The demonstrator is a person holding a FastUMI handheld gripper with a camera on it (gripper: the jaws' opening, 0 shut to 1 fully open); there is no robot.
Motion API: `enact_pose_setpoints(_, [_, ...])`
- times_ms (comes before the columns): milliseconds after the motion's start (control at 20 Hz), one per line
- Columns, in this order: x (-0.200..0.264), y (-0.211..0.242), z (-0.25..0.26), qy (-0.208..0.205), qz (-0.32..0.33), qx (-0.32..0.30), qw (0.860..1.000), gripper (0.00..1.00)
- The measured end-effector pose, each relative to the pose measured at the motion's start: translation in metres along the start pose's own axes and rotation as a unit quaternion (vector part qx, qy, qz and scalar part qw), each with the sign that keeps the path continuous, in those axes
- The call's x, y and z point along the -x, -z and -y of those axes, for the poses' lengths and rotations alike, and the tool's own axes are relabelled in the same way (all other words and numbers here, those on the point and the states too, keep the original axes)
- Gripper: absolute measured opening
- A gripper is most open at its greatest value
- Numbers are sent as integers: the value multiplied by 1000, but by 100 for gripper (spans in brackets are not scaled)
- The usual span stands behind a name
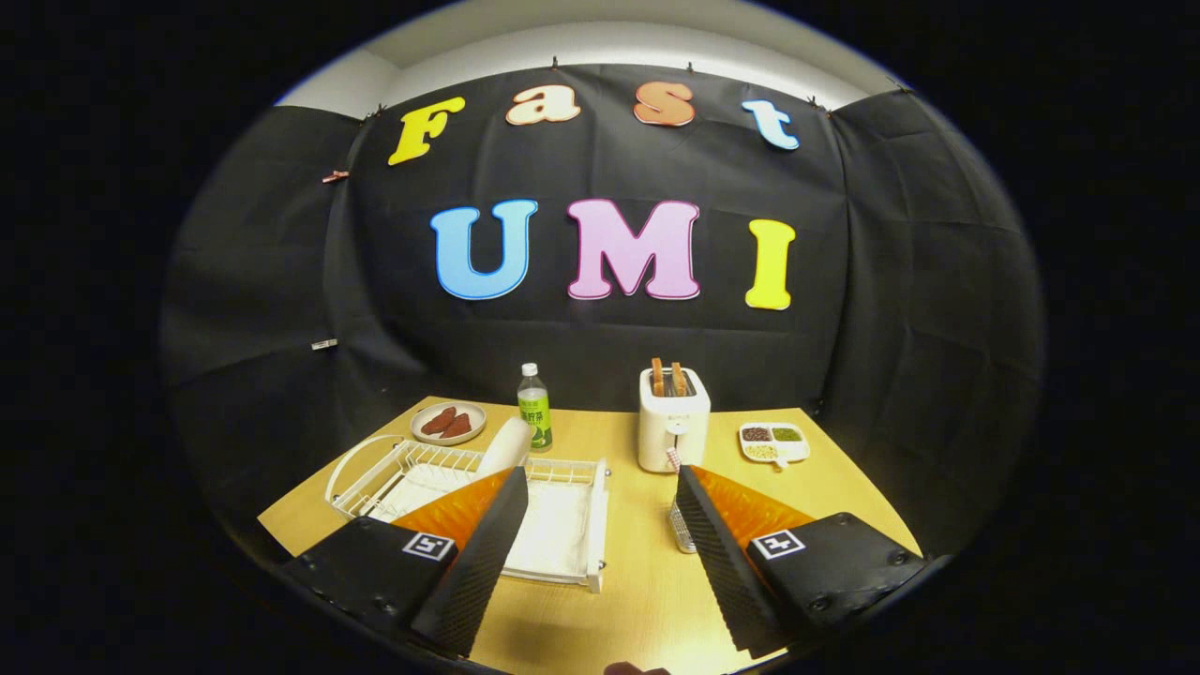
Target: Take the plate from the dish rack, then take the spoon from the basket and place it into the plate.
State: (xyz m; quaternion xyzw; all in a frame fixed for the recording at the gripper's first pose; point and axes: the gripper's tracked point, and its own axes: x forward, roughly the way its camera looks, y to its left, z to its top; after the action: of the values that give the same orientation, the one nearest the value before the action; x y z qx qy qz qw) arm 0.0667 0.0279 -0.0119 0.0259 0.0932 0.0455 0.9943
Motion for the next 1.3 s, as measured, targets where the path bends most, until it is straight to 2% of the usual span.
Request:
enact_pose_setpoints(350, [-68,-21,-40,-38,-51,-35,997,99])
enact_pose_setpoints(600, [-105,-2,-79,-67,-131,-52,988,99])
enact_pose_setpoints(950, [-148,39,-96,-49,-214,-20,975,100])
enact_pose_setpoints(1150, [-164,68,-93,-33,-263,-30,964,100])
enact_pose_setpoints(1250, [-172,73,-90,-25,-267,-32,963,97])
enact_pose_setpoints(1300, [-176,76,-90,-24,-271,-32,962,91])
